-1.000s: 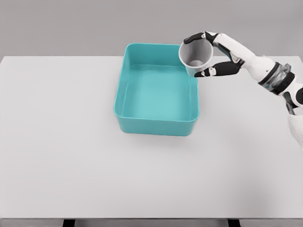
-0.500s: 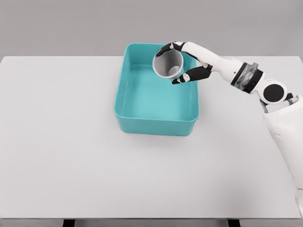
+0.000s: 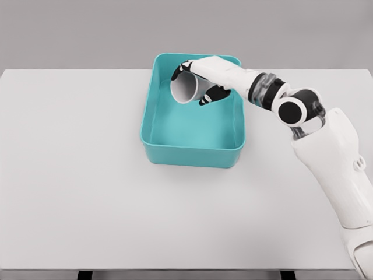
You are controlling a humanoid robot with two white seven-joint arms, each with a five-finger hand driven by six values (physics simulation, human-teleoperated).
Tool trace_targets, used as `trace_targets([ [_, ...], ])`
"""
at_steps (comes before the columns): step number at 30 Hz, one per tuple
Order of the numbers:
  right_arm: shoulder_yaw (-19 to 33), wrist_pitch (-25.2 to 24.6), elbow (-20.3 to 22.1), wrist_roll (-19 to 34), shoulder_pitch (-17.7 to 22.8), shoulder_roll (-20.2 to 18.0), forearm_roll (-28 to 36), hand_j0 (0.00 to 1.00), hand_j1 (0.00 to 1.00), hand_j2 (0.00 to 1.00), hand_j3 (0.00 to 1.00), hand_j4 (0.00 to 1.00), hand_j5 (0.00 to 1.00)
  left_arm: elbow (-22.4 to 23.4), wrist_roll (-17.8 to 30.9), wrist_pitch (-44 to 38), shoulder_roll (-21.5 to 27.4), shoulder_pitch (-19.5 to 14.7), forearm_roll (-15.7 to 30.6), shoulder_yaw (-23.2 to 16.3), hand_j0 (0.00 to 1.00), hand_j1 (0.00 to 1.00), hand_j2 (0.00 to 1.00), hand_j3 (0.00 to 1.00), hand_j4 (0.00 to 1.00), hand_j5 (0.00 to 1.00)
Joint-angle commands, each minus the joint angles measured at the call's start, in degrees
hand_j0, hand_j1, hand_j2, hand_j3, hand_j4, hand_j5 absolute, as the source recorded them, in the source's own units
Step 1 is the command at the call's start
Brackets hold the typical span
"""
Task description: Put the paper cup into the basket with your right arm
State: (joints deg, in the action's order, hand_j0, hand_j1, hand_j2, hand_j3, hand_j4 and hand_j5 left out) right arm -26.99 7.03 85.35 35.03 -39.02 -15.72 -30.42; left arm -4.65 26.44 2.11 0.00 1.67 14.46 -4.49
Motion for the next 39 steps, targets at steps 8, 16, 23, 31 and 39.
trace_targets([
  [8,-5.61,-3.51,0.87,-0.03,-0.7,0.25,-5.96,0.72,0.72,0.72,0.72,0.72,0.72,-0.01,0.02,-0.01,0.0,0.0,0.04,0.01,1.0,1.0,1.0,1.0,1.0,1.0],
  [16,-7.02,-3.42,0.34,-0.03,-0.7,0.17,-7.63,0.86,0.86,0.86,0.86,0.86,0.86,-0.01,0.02,-0.01,0.0,0.0,0.04,0.01,1.0,1.0,1.0,1.0,1.0,1.0],
  [23,-7.37,-2.98,0.69,-0.03,-0.7,0.25,-7.72,1.0,1.0,1.0,1.0,1.0,1.0,-0.01,0.02,-0.01,0.0,0.0,0.04,-0.08,1.0,1.0,1.0,1.0,1.0,1.0],
  [31,-3.25,-2.55,3.06,-0.03,-0.53,-0.71,2.29,1.0,1.0,1.0,1.0,1.0,1.0,-0.01,0.02,-0.01,0.0,0.0,0.04,0.01,1.0,1.0,1.0,1.0,1.0,1.0],
  [39,20.74,1.5,6.67,-0.03,7.9,-12.22,30.86,1.0,1.0,1.0,1.0,1.0,1.0,-0.01,0.02,-0.01,0.0,0.0,0.04,0.01,1.0,1.0,1.0,1.0,1.0,1.0],
])
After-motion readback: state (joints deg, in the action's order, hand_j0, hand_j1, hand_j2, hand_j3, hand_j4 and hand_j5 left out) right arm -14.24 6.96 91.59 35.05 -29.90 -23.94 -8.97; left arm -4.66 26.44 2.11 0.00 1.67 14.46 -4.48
